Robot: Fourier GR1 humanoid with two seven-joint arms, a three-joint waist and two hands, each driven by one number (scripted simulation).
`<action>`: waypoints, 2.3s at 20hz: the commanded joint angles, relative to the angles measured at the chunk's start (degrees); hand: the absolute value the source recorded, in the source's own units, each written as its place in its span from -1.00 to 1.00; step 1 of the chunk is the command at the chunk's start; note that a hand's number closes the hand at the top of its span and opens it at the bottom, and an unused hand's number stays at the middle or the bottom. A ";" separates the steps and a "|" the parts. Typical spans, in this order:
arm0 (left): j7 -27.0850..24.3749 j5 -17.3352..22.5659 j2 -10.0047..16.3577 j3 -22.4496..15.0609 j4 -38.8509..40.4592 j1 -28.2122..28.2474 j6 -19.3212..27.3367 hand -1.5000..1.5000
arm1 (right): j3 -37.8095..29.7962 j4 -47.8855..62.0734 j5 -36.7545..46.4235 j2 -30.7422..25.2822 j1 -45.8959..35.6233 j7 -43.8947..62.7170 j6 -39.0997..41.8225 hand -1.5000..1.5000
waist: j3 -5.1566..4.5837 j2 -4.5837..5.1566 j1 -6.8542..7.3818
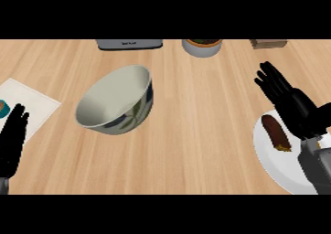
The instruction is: Pick the pear from the plate and place it in the bowl
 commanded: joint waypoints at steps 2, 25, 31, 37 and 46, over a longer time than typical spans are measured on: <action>-3.94 -2.12 -0.42 0.88 -2.59 -4.82 -0.44 0.00 | -0.51 -0.84 2.26 0.15 0.26 -4.14 2.40 -1.00 | -0.92 2.31 1.92; -5.52 -1.94 -0.88 2.81 -6.37 -12.64 -1.91 0.00 | 1.10 -34.34 53.16 -23.10 24.23 19.66 -15.59 -1.00 | -1.19 2.03 0.11; -8.15 -1.23 -1.28 3.97 -4.03 -12.60 -3.79 0.00 | 0.72 -41.61 47.54 -34.04 26.34 33.97 2.91 -1.00 | -1.30 2.38 0.84; -6.53 -2.41 -2.22 3.12 -5.92 -12.78 -3.37 0.00 | -2.89 -44.65 39.85 -38.81 30.35 38.71 13.78 -1.00 | -0.98 2.18 1.10; -3.86 -6.40 -5.36 2.48 -9.17 -12.74 -2.44 0.00 | -4.94 -40.26 39.64 -31.00 23.72 41.34 23.22 -1.00 | -0.91 2.28 2.19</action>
